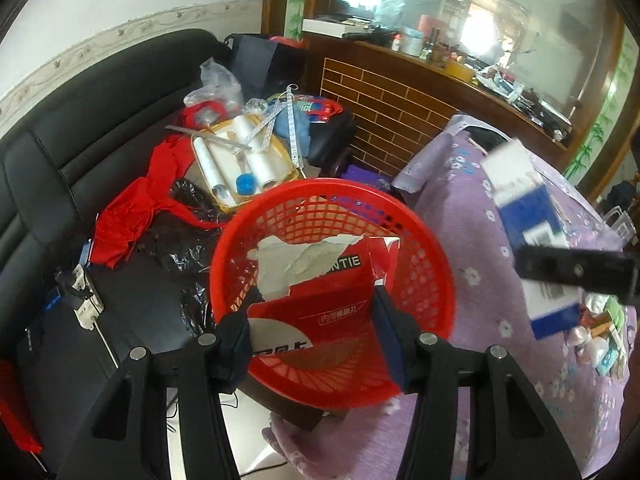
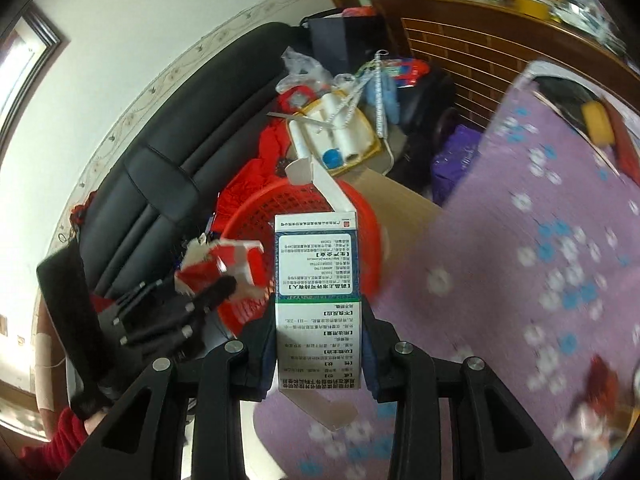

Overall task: Collect trash
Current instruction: 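Carry both boxes to the red wastebasket and open both tools to drop them, then move both tools back over the trash pile on the table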

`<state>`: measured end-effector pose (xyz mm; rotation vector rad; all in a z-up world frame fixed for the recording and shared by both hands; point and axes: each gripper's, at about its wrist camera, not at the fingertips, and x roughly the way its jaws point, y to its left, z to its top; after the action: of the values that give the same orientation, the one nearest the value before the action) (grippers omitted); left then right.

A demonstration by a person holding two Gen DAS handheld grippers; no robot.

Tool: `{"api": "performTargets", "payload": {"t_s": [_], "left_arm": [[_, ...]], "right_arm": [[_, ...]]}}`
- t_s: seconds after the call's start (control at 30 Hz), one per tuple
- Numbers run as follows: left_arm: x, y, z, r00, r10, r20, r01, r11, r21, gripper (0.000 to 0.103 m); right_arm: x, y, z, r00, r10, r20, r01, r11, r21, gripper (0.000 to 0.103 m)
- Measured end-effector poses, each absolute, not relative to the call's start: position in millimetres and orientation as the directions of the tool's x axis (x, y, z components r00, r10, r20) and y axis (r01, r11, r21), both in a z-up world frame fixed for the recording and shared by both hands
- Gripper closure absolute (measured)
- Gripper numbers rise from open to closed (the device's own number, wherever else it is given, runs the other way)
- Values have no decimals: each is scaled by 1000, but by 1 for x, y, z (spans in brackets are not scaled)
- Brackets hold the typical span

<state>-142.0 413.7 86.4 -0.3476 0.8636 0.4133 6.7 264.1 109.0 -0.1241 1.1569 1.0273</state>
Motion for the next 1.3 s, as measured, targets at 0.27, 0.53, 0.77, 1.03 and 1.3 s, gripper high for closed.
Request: {"api": "performTargets", "payload": {"t_s": [0.27,0.53,0.77,1.03,1.3], "left_arm": [[-142,419,88,612,203,-764,-468,872,-144,26],[-153,376,106,659,233,-715,-420,903,-93,26],[-154,283,111,695,158,-702,-275,960,-56,26],[-131,174,109,677,8,-736,-86,994,-69,26],[-89,91,100,591,-190,-784,0,972,-235,26]], "right_arm": [[24,299,109,37,642,-766,-708,557,433,32],[17,239,128,128,642,-756,-687,607,399,28],[-19,119,119,259,566,-782,-627,715,310,27],[-37,-42,96,330,502,-799,-441,831,339,27],[-52,-172,101,436,417,-797,-250,907,338,27]]}}
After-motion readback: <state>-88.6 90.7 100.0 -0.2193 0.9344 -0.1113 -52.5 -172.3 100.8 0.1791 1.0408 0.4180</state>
